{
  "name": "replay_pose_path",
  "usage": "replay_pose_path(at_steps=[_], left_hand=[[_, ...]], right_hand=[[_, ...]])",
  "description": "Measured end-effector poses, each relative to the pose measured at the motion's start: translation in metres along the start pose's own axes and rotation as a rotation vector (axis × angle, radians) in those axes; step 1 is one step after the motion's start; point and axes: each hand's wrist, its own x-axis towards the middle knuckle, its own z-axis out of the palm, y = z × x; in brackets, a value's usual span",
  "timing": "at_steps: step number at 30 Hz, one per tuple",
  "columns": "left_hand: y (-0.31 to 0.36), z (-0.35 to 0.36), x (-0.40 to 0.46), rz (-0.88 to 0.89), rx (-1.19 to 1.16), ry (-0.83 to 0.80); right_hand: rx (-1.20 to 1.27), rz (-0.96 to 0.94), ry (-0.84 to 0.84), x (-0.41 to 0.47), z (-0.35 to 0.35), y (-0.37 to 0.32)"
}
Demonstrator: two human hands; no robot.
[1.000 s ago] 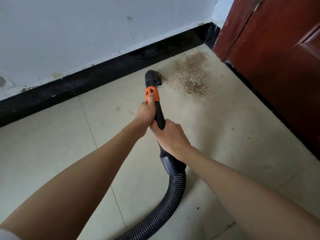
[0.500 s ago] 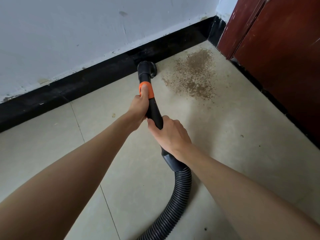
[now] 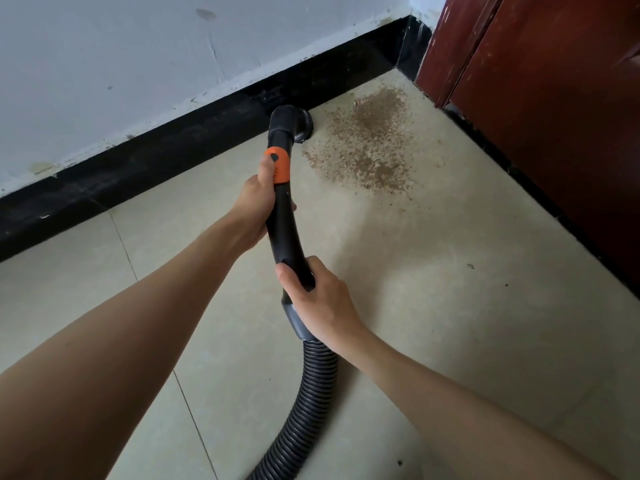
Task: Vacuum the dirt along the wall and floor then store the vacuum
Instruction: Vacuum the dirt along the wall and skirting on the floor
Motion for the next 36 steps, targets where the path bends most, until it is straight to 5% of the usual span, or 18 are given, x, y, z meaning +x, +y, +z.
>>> replay_pose_path(at_steps=[5,36], left_hand=[[0.003,0.003,-0.007,-0.006,-0.020,-0.011],[-0.037,0.042,-0.109,-0.025,0.028,-0.113]], right_hand=[[-0.001,-0.065,0.128,-0.006,-0.001,-0.002],[-0.205,0.030,0.130,-0.112,-0.037,0.037]])
